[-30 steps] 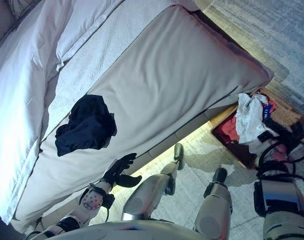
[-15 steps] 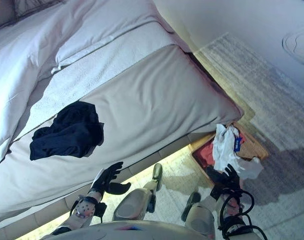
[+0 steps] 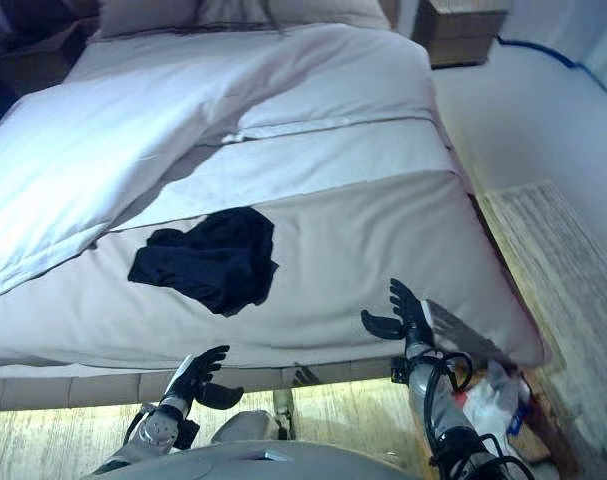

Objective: Pick up the clothes from the bed and place them into the basket

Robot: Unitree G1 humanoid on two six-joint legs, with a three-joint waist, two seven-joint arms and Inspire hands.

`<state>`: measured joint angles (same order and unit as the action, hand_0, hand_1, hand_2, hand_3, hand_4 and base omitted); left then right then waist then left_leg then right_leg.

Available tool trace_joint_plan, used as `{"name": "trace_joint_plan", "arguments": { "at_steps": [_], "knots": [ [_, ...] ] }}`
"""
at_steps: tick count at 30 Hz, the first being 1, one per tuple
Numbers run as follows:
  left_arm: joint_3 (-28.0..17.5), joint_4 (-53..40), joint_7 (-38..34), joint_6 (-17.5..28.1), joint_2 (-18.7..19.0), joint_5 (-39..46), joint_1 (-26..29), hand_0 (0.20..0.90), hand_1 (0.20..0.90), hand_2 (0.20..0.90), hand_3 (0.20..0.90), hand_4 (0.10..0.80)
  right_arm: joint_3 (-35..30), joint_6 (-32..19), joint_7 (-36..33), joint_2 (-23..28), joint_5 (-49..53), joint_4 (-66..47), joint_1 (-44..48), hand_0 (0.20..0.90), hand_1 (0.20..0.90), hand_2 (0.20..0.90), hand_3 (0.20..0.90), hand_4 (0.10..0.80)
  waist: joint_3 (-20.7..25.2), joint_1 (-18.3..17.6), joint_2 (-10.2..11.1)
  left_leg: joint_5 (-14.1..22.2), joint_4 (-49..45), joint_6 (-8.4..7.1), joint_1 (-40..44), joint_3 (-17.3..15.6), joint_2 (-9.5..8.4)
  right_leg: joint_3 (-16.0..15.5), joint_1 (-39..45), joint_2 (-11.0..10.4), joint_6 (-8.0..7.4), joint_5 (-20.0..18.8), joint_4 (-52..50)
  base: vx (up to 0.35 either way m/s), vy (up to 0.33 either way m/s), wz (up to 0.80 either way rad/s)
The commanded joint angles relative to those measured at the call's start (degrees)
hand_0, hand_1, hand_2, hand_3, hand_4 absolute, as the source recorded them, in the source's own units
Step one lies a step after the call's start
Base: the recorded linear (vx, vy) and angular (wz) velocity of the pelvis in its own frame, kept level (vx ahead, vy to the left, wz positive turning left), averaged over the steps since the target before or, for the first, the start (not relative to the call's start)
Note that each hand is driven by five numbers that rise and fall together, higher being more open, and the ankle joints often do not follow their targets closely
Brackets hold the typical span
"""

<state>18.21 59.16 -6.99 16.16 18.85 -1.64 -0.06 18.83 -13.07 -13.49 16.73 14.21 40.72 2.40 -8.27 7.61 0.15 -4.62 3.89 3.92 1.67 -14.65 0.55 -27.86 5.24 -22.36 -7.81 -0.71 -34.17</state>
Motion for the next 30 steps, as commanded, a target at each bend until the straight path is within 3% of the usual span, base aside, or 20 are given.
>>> {"name": "trace_joint_plan", "arguments": {
  "at_steps": [1,2,4,5,7,11,16,22,30],
  "knots": [
    [1.2,-2.6,0.1,0.5,2.6,0.7,0.6,0.9,0.9,0.9,0.9,0.8,-1.0,-0.7,-0.2,2.7,-5.5,-5.1,2.9,0.9,0.9,0.9,0.9,0.8,2.2,-0.6,-0.5,2.6,1.1,-2.42,-0.1,1.2,1.03,7.7,-9.0,6.2,-1.48,-5.0,6.3,0.173,-0.194,1.14],
    [1.8,-2.5,0.1,-0.5,3.2,1.2,1.6,0.9,0.9,0.9,0.9,0.8,0.0,0.4,0.5,3.8,-10.5,-5.0,3.5,0.9,0.9,0.9,0.9,0.8,2.0,-1.5,0.6,2.7,1.1,-2.98,-0.1,3.6,0.85,9.9,-9.2,9.9,-0.91,-3.8,12.3,0.123,-0.181,1.03],
    [1.9,-2.0,0.0,-0.9,3.6,1.0,2.3,0.9,0.9,0.9,0.9,0.8,1.0,0.3,1.3,4.4,-12.8,-3.9,4.5,0.9,0.9,0.9,0.9,0.8,1.7,-1.8,1.4,2.9,1.1,-3.36,0.0,4.6,0.81,10.5,-9.6,10.5,-1.1,-5.5,16.4,0.1,-0.214,1.24],
    [2.1,-1.5,-0.7,-1.6,4.4,1.3,3.2,0.9,0.9,0.9,0.9,0.8,2.7,-0.8,2.1,5.8,-15.3,-2.3,6.8,0.9,0.9,0.9,0.9,0.8,1.2,-1.7,3.0,3.6,1.1,-3.99,0.3,5.1,0.66,10.2,-10.4,11.0,-1.51,-6.5,22.8,0.081,-0.339,0.98],
    [2.4,-0.2,-1.4,-1.5,5.1,2.4,4.6,0.9,0.9,0.9,0.9,0.8,5.1,-1.6,3.8,8.5,-17.1,1.9,11.9,0.9,0.9,0.9,0.9,0.8,0.1,-0.5,4.6,3.4,1.1,-3.46,-1.1,7.7,0.18,12.7,-10.6,12.7,-1.41,-6.7,26.3,0.073,-0.337,0.71],
    [2.3,1.8,-1.5,-2.1,5.1,1.3,2.6,0.9,0.9,0.9,0.9,0.8,7.6,-2.4,4.7,9.6,-19.6,7.3,18.8,0.9,0.9,0.9,0.9,0.8,-0.1,3.4,6.0,2.9,1.0,-3.5,-1.9,10.3,0.01,10.5,-7.7,14.3,-0.6,-4.9,27.9,0.081,-0.136,0.66],
    [2.6,4.1,-2.3,-1.0,5.4,-0.5,0.5,0.9,0.9,0.9,0.9,0.8,8.9,-0.9,2.7,9.3,-21.5,9.8,25.7,0.9,0.9,0.9,0.9,0.8,-1.2,6.5,6.8,2.6,0.4,-3.27,-2.4,12.1,-0.12,8.7,-5.6,14.8,-0.03,-3.5,28.2,0.12,-0.072,0.16],
    [2.8,2.2,-0.5,0.3,8.5,2.5,5.3,0.9,0.9,0.9,0.9,0.8,12.1,0.4,-2.1,8.6,-23.2,11.2,38.5,0.9,0.9,0.9,0.9,0.8,-6.1,10.1,7.0,1.7,-2.0,-3.53,-8.0,14.8,0.21,6.3,-8.2,15.5,0.91,-1.5,26.8,-0.031,-0.098,0.24],
    [2.0,-1.9,-0.5,1.8,9.7,5.6,6.6,0.9,0.9,0.9,0.9,0.8,13.5,2.5,-6.5,10.3,-24.1,15.7,49.3,0.9,0.9,0.9,0.9,0.8,-13.9,15.2,6.0,4.8,-17.0,-4.4,-20.3,17.8,-0.76,2.6,-12.6,13.0,3.07,-0.6,22.7,-0.017,-0.057,0.22]
  ]
}}
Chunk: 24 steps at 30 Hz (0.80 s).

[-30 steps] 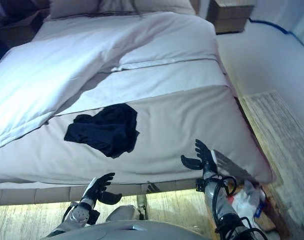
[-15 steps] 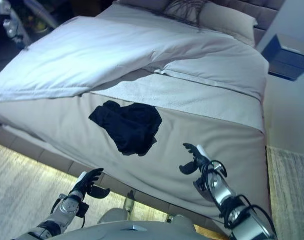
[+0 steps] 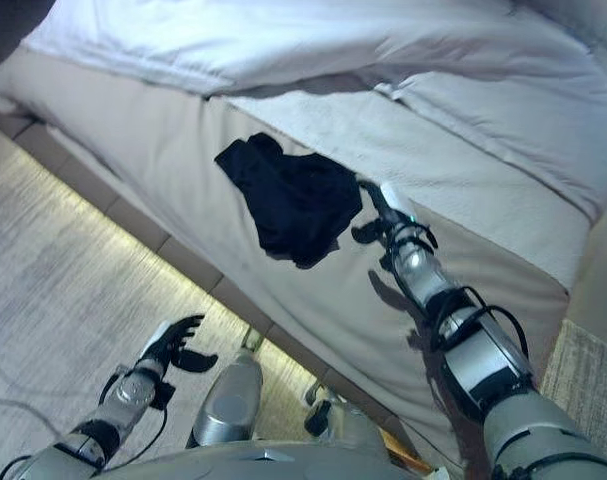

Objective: Pick up the clothes from the bed and place them into the basket

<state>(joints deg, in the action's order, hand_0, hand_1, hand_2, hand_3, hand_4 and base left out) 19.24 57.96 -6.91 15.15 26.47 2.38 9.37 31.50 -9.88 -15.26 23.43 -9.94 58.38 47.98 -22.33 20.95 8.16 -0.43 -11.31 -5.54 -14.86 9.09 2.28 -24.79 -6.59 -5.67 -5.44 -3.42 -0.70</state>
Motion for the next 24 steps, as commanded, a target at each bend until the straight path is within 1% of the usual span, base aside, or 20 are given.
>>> {"name": "trace_joint_plan", "arguments": {
  "at_steps": [1,2,3,5,8,9,12,13,14,16,18,19,20,23,24],
  "knots": [
    [1.1,-0.9,-0.6,2.7,2.3,1.4,-2.9,0.9,0.9,0.9,0.9,0.8,0.8,-0.4,-5.6,3.8,0.2,-0.7,5.2,0.9,0.9,0.9,0.9,0.8,-0.9,2.6,-2.4,1.0,-3.8,5.14,-5.8,-5.4,-2.86,-1.0,-1.9,-4.2,1.16,2.4,-12.3,-0.003,-0.013,0.23],
    [1.1,-0.9,-0.8,2.5,2.4,1.4,-2.9,0.9,0.9,0.9,0.9,0.8,0.8,-0.3,-5.8,3.9,0.2,-0.3,5.7,0.9,0.9,0.9,0.9,0.8,-1.1,2.8,-2.6,1.1,-4.6,5.19,-6.6,-5.2,-3.04,-1.2,-2.4,-4.3,1.32,2.6,-13.0,0.088,-0.036,0.2],
    [1.1,-0.7,-1.0,2.9,2.6,1.3,-3.3,0.9,0.9,0.9,0.9,0.8,0.8,0.0,-6.3,4.1,0.2,0.8,7.0,0.9,0.9,0.9,0.9,0.8,-2.0,3.5,-3.1,3.6,-7.6,5.08,-7.9,-4.3,-3.41,-0.5,-3.6,-4.5,1.18,4.5,-15.9,0.108,-0.023,0.11],
    [0.9,-0.9,-1.2,3.0,3.2,1.1,-3.7,0.9,0.9,0.9,0.9,0.8,0.7,1.3,-6.3,5.0,-0.3,2.8,9.2,0.9,0.9,0.9,0.9,0.8,-3.1,4.6,-4.2,4.9,-12.1,5.72,-11.4,-3.3,-4.74,-0.9,-6.4,-5.7,1.87,5.8,-20.0,0.082,0.017,0.0],
    [0.3,-1.0,-1.1,3.7,3.6,1.6,-4.4,0.9,0.9,0.9,0.9,0.8,0.7,4.4,-5.1,6.2,0.4,4.7,11.9,0.9,0.9,0.9,0.9,0.8,-4.5,5.2,-6.1,5.9,-16.6,6.48,-15.3,-2.6,-5.84,-0.6,-11.1,-7.3,2.6,7.6,-26.5,-0.001,0.109,-0.01],
    [0.3,-1.0,-1.0,3.7,3.5,1.8,-4.5,0.9,0.9,0.9,0.9,0.8,0.9,6.0,-4.3,6.6,0.1,5.5,12.9,0.9,0.9,0.9,0.9,0.8,-4.9,5.2,-6.9,6.0,-18.2,6.72,-16.9,-2.6,-6.26,-0.2,-13.2,-7.9,2.8,8.4,-28.9,-0.029,0.185,0.03],
    [0.4,-1.3,-0.2,5.2,2.9,4.1,-4.7,0.9,0.9,0.9,0.9,0.8,1.9,8.4,-2.5,7.7,-0.5,7.5,14.6,0.9,0.9,0.9,0.9,0.8,-6.1,4.8,-9.0,6.3,-21.1,7.28,-20.3,-3.0,-7.07,0.9,-17.9,-9.2,3.26,10.0,-33.7,-0.072,0.179,0.16],
    [0.4,-2.1,0.5,5.3,2.7,5.7,-4.8,0.9,0.9,0.9,0.9,0.8,2.4,11.4,-1.3,8.2,-1.9,8.3,15.2,0.9,0.9,0.9,0.9,0.8,-6.5,4.7,-9.7,6.7,-22.7,7.62,-21.8,-3.4,-7.46,1.4,-20.2,-10.1,3.41,10.7,-35.9,-0.058,0.165,0.36],
    [0.2,-2.8,1.0,5.2,2.5,5.9,-4.7,0.9,0.9,0.9,0.9,0.8,2.6,13.3,-0.7,8.5,-3.1,8.5,15.4,0.9,0.9,0.9,0.9,0.8,-6.7,4.6,-10.0,7.1,-23.9,7.99,-22.8,-3.4,-7.69,2.0,-21.9,-10.8,3.47,11.0,-37.5,-0.062,0.12,0.36],
    [0.6,-4.6,2.0,4.6,2.6,6.0,-5.0,0.9,0.9,0.9,0.9,0.8,3.2,14.1,0.2,9.0,-2.8,9.1,15.1,0.9,0.9,0.9,0.9,0.8,-7.1,4.5,-10.4,7.8,-26.0,8.43,-24.8,-4.0,-7.61,2.3,-24.1,-11.5,3.49,11.6,-39.4,-0.048,0.065,0.09],
    [1.0,-5.9,2.4,4.3,2.5,6.2,-5.8,0.9,0.9,0.9,0.9,0.8,3.0,14.6,0.1,9.0,-2.9,9.3,14.6,0.9,0.9,0.9,0.9,0.8,-7.2,4.4,-10.7,8.1,-26.8,8.46,-25.4,-4.1,-7.5,2.6,-24.7,-11.6,3.4,11.8,-40.3,0.005,0.047,0.2],
    [1.1,-6.5,2.7,4.6,2.6,6.1,-6.0,0.9,0.9,0.9,0.9,0.8,2.7,14.6,0.3,9.0,-3.3,9.6,14.7,0.665,0.665,0.665,0.625,0.525,-7.3,4.3,-10.9,8.2,-26.9,8.35,-25.5,-4.2,-7.31,2.7,-24.8,-11.5,3.48,12.0,-40.5,0.02,0.031,0.2],
    [1.2,-7.3,2.7,4.7,2.6,5.8,-6.1,0.9,0.9,0.9,0.9,0.8,2.7,14.8,0.0,9.0,-3.9,9.7,14.8,0.3,0.3,0.3,0.2,0.1,-7.4,4.2,-11.0,8.2,-27.0,8.32,-25.4,-4.2,-7.32,2.9,-24.6,-11.4,3.48,12.0,-40.3,0.0,0.0,0.0],
    [1.9,-8.9,2.0,4.9,3.2,6.9,-6.0,0.9,0.9,0.9,0.9,0.8,2.5,15.1,-1.7,8.8,-3.3,9.8,14.8,0.3,0.3,0.3,0.2,0.1,-7.4,4.0,-11.0,7.9,-25.9,8.2,-25.0,-4.3,-6.97,2.8,-23.9,-10.9,3.22,11.7,-39.2,0.007,-0.036,-0.35],
    [2.0,-9.9,1.4,4.5,3.7,7.6,-6.0,0.9,0.9,0.9,0.9,0.8,2.1,15.2,-2.9,8.9,-1.6,9.8,14.5,0.3,0.3,0.3,0.2,0.1,-7.4,3.9,-11.0,7.7,-25.3,8.06,-24.6,-4.2,-6.83,2.7,-23.2,-10.5,3.16,11.5,-38.3,0.016,-0.045,-0.62]
  ]
}}
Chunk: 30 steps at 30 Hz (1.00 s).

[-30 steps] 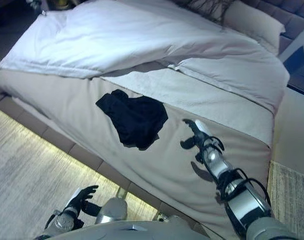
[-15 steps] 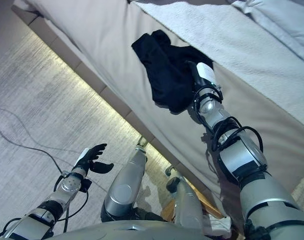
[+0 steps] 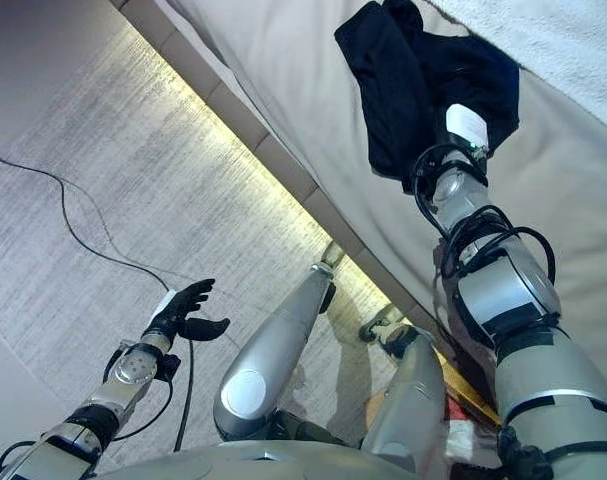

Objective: Pick up the clothes from the bed and place them into the basket

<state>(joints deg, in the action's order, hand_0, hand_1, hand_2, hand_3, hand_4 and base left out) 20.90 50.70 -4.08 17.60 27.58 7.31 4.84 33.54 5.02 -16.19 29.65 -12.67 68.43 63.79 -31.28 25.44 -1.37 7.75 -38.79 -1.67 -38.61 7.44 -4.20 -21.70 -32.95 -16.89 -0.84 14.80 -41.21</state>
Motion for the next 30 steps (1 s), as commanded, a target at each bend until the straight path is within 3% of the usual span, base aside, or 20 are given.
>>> {"name": "trace_joint_plan", "arguments": {
  "at_steps": [1,8,13,17,19,24,30],
  "knots": [
    [0.5,-3.5,-2.4,1.7,3.0,3.1,-1.7,0.9,0.9,0.9,0.9,0.8,-0.7,0.2,-2.3,3.0,1.9,-0.3,-1.5,0.3,0.3,0.3,0.2,0.1,1.5,-0.8,-1.4,-0.7,2.6,3.93,-0.5,-2.6,-0.11,-0.6,3.7,1.0,-1.52,-7.0,3.0,0.019,-0.061,-0.34],
    [0.3,-4.4,-4.6,0.6,3.9,2.9,-1.8,0.9,0.9,0.9,0.9,0.8,-3.2,-1.4,-8.0,4.4,9.4,-0.1,-1.9,0.3,0.3,0.3,0.2,0.1,1.6,-1.7,-1.0,-1.6,5.3,2.78,2.2,-2.5,0.82,-0.9,7.7,2.9,-1.29,-8.1,7.7,0.006,-0.073,-0.04],
    [0.4,-4.0,-5.4,1.3,3.5,1.8,-2.7,0.9,0.9,0.9,0.9,0.8,-9.5,-7.1,-13.1,6.7,20.9,-1.2,-3.3,0.3,0.3,0.3,0.2,0.1,2.8,-2.9,-0.7,-2.6,8.9,1.56,5.5,-2.6,1.81,-0.8,12.0,4.6,-0.98,-8.8,12.9,-0.008,-0.077,0.06],
    [0.9,-2.8,-6.3,2.6,1.9,0.3,-4.4,0.9,0.9,0.9,0.9,0.8,-16.1,-14.8,-14.9,7.9,29.2,-4.7,-6.0,0.3,0.3,0.3,0.2,0.1,4.8,-4.4,-0.3,-4.0,14.1,0.16,10.2,-3.6,2.98,-0.4,17.0,6.2,-1.0,-9.3,18.8,-0.015,-0.056,0.06],
    [0.8,-2.3,-6.9,2.9,0.9,-1.0,-5.2,0.9,0.9,0.9,0.9,0.8,-19.3,-18.0,-14.0,8.0,33.1,-8.1,-8.7,0.3,0.3,0.3,0.2,0.1,6.0,-5.3,0.0,-6.7,17.4,-0.19,12.2,-4.6,3.39,-1.0,18.9,6.9,-0.58,-11.0,22.1,-0.096,0.006,-0.2],
    [0.1,-0.2,-7.5,3.1,-2.4,-3.9,-7.0,0.9,0.9,0.9,0.9,0.8,-24.5,-21.2,-12.2,6.4,37.4,-19.2,-19.2,0.3,0.3,0.3,0.2,0.1,10.1,-8.4,1.1,-8.6,25.7,-1.19,19.7,-6.8,4.76,0.2,24.7,8.8,-1.23,-11.6,29.1,-0.019,0.01,-0.07],
    [-1.5,1.4,-9.1,2.3,-7.0,-6.7,-8.9,0.9,0.9,0.9,0.9,0.8,-29.1,-26.5,-11.7,0.2,36.0,-38.3,-38.3,0.3,0.3,0.3,0.2,0.1,16.4,-14.9,1.9,-10.5,35.8,-1.31,29.4,-10.2,6.05,4.2,30.4,10.5,-2.19,-14.6,37.6,-0.008,0.015,-0.26]
  ]
}}
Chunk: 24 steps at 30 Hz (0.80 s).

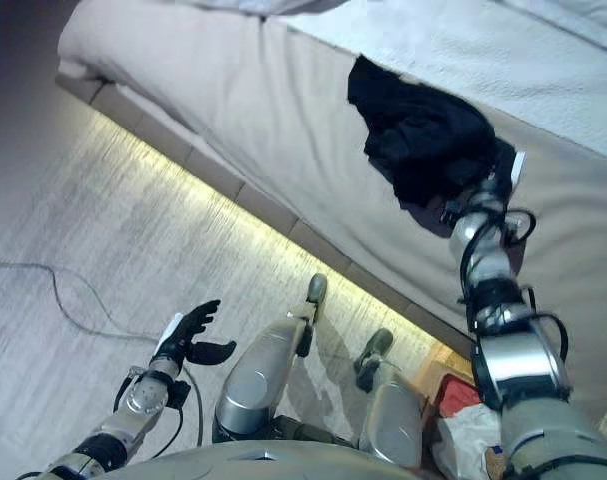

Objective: Pick up the clothes from the bed and place them into the basket

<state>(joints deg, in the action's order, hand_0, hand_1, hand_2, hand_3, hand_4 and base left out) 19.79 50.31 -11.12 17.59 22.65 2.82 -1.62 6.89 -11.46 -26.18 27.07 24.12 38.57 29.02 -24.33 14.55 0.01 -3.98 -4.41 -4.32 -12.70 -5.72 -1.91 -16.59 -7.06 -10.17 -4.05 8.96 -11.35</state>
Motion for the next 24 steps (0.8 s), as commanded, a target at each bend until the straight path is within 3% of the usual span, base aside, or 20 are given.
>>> {"name": "trace_joint_plan", "arguments": {
  "at_steps": [1,4,9,18,19,22,24],
  "knots": [
    [-0.5,1.8,-2.3,2.2,-2.5,-2.2,-2.6,0.9,0.9,0.9,0.9,0.8,-3.2,-11.3,-0.8,1.9,-1.3,-10.4,-6.2,0.3,0.3,0.3,0.2,0.1,10.4,-5.1,0.6,1.1,2.5,1.38,4.5,2.4,3.92,-0.4,5.0,4.0,0.88,-9.2,8.7,-0.005,-0.03,-0.36],
    [-1.4,2.2,-2.0,1.9,-3.3,-3.1,-3.1,0.9,0.9,0.9,0.9,0.8,-6.3,-14.4,2.1,0.1,-2.2,-17.8,-14.4,0.3,0.3,0.3,0.2,0.1,13.6,-8.3,0.5,0.8,5.9,1.52,8.4,0.4,4.3,1.6,6.9,4.8,0.34,-10.9,12.0,-0.008,-0.046,-0.38],
    [-1.9,2.5,-1.7,1.3,-3.7,-4.6,-2.6,0.9,0.9,0.9,0.9,0.8,-10.0,-15.3,1.8,-1.2,-4.5,-27.2,-18.9,0.3,0.3,0.3,0.2,0.1,16.1,-11.3,0.5,0.8,8.6,1.63,11.8,-1.1,4.66,4.0,8.4,5.9,0.16,-11.6,13.8,-0.04,-0.061,-0.23],
    [-2.6,4.6,-0.5,-0.8,-5.4,-6.5,-0.8,0.9,0.9,0.9,0.9,0.8,-14.6,-17.7,-3.0,-1.4,-9.3,-38.1,-23.5,0.3,0.3,0.3,0.2,0.1,17.9,-15.5,1.5,2.9,3.6,0.51,13.7,-2.9,5.96,6.8,10.3,6.5,0.98,-11.6,14.4,-0.06,-0.022,-0.21],
    [-2.6,4.9,0.0,-0.7,-5.6,-6.9,-0.8,0.9,0.9,0.9,0.9,0.8,-15.0,-17.6,-4.3,-1.3,-10.0,-38.4,-23.7,0.3,0.3,0.3,0.2,0.1,17.9,-15.4,1.7,3.4,1.9,0.37,13.1,-2.1,5.78,7.1,10.4,6.4,1.07,-11.7,14.4,-0.019,0.02,-0.23],
    [-2.5,5.5,-0.5,0.5,-7.0,-6.1,-2.7,0.9,0.9,0.9,0.9,0.8,-14.7,-17.0,-4.9,-0.9,-9.2,-38.9,-23.4,0.3,0.3,0.3,0.2,0.1,17.9,-13.2,2.0,6.0,-1.2,2.66,11.5,10.2,0.7,12.0,10.4,6.2,0.53,-12.8,14.8,0.005,0.084,-0.47],
    [-1.7,6.1,-0.9,2.4,-7.3,-5.0,-3.4,0.9,0.9,0.9,0.9,0.8,-14.0,-17.1,-8.8,-1.7,-9.4,-38.3,-22.5,0.3,0.3,0.3,0.2,0.1,18.1,-11.8,1.2,5.5,1.6,4.32,11.9,15.9,-1.72,15.8,9.6,6.7,-0.09,-13.2,14.7,-0.075,0.128,-1.35]
  ]
}}
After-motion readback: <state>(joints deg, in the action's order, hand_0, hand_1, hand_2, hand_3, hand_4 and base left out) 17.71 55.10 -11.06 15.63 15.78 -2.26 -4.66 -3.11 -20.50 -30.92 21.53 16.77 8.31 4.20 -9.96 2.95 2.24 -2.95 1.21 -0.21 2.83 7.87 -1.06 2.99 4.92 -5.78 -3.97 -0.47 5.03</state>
